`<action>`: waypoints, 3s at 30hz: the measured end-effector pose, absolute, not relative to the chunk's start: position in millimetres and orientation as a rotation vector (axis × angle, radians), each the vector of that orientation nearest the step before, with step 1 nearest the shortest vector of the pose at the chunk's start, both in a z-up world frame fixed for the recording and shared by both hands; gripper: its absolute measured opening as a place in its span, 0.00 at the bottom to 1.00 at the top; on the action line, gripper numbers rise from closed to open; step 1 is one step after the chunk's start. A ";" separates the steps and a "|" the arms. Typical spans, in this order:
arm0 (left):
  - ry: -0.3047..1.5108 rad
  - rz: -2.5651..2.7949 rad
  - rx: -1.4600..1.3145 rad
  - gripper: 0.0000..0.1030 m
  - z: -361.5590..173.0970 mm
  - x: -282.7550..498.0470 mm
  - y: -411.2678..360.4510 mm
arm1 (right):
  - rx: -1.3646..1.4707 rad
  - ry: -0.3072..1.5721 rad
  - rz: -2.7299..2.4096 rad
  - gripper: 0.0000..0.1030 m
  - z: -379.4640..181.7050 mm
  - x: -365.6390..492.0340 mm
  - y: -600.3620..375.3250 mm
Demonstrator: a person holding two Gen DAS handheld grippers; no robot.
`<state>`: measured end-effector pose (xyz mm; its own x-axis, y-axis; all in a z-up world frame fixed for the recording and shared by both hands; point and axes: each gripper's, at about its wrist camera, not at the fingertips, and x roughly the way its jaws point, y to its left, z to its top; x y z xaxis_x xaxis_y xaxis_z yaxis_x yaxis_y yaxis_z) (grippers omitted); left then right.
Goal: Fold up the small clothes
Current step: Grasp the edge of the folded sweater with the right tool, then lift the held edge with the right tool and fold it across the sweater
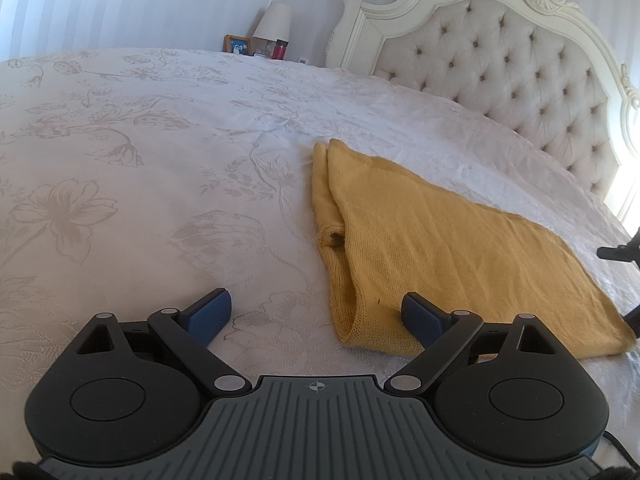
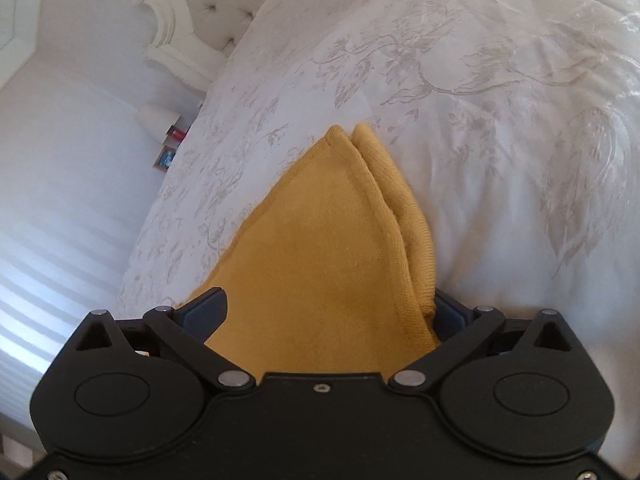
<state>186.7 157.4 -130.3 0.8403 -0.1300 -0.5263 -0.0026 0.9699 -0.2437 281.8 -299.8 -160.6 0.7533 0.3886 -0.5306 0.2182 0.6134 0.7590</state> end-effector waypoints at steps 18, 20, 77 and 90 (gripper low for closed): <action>0.740 -0.066 -0.071 0.89 -111.2 207.8 142.3 | 0.867 0.715 0.032 0.77 -162.6 287.4 -286.7; 0.746 -0.044 -0.082 0.89 -99.9 209.9 142.3 | 0.865 0.723 0.031 0.58 -164.9 291.4 -287.7; 1.024 -0.080 0.093 0.79 -75.3 306.7 -14.3 | 0.892 0.634 0.175 0.33 -147.5 284.2 -284.9; 1.026 -0.090 -0.028 0.77 -85.0 278.5 28.4 | 0.756 0.622 0.167 0.33 -126.7 282.8 -265.0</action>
<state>278.5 28.4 -85.0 0.5150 -0.0879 -0.8526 0.0621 0.9959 -0.0652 282.8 -265.0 -126.7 0.8094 0.3570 -0.4663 0.0756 0.7242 0.6855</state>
